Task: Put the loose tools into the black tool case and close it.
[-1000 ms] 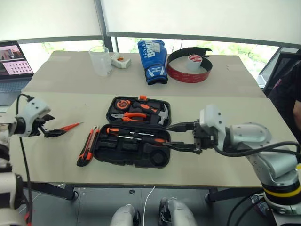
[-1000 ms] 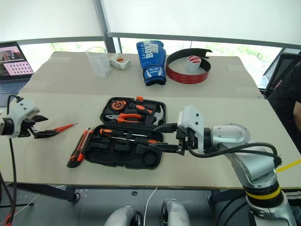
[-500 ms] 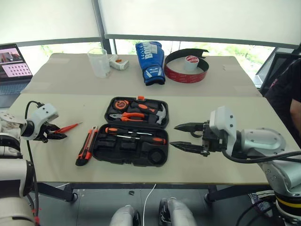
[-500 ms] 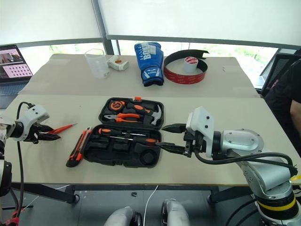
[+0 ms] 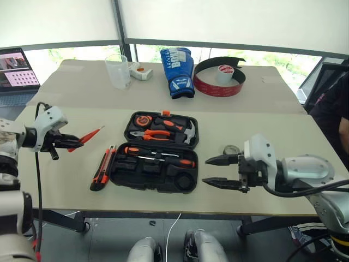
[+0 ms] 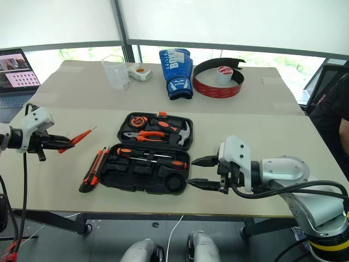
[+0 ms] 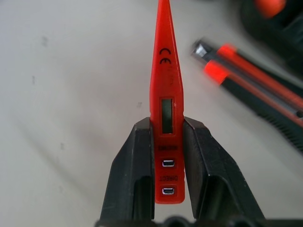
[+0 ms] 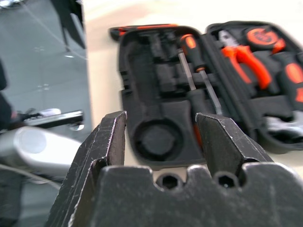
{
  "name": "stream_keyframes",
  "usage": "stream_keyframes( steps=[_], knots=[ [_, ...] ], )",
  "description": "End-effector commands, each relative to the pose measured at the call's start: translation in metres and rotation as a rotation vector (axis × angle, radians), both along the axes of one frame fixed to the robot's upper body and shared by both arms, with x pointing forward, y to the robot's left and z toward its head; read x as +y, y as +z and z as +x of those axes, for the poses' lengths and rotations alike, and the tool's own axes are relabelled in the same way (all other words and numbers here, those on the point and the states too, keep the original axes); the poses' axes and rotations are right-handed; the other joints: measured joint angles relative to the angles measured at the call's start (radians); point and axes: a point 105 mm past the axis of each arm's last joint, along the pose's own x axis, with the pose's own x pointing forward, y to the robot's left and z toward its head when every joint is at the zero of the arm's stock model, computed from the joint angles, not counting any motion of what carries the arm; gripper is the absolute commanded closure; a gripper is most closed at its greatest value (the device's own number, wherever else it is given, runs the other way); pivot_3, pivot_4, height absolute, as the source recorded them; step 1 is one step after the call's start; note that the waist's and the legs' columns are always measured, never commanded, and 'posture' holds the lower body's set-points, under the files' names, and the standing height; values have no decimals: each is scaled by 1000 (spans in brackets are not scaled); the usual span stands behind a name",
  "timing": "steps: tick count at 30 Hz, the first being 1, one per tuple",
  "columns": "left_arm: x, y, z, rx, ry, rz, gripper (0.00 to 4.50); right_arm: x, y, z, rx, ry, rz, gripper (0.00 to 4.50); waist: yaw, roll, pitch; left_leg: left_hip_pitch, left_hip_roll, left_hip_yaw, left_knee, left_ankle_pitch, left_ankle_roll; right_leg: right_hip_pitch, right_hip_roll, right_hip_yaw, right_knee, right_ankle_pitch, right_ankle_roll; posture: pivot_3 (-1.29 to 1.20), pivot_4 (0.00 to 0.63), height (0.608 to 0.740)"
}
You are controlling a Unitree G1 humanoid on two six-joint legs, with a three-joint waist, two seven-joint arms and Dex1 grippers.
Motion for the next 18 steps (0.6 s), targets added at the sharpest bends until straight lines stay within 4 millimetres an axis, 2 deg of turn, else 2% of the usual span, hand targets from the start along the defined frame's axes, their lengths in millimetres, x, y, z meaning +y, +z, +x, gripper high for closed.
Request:
stream_keyframes(
  steps=[1, 6, 12, 18],
  knots=[
    [-60, 24, -24, -32, -286, 8, 4111, 3, 5, -1, -55, 28, -9, 1199, 2, 0, 0, 0, 0, 0, 0, 0, 0, 0, 0, 0, 0, 0, 0, 0, 150, 727],
    [-91, 13, -34, 6, -454, 96, 4111, 9, 5, -1, -63, 39, -7, 1199, 12, 1, 0, 0, 0, 0, 1, 0, 0, 0, 1, 0, 0, 0, 0, 0, 150, 727],
    [-120, -3, -17, -7, -595, 209, 4111, 14, 5, -3, -68, 30, 5, 1199, 19, 1, 0, 0, 0, 0, 1, 0, 0, 1, 1, 0, 1, 0, 0, 0, 150, 727],
    [-136, -23, -3, 6, -695, 268, 4111, 15, 5, -6, -76, -2, 8, 1199, 20, 1, 0, -1, -1, 1, 2, 0, 1, 1, 1, 0, 0, 0, 0, 0, 150, 727]
  ],
)
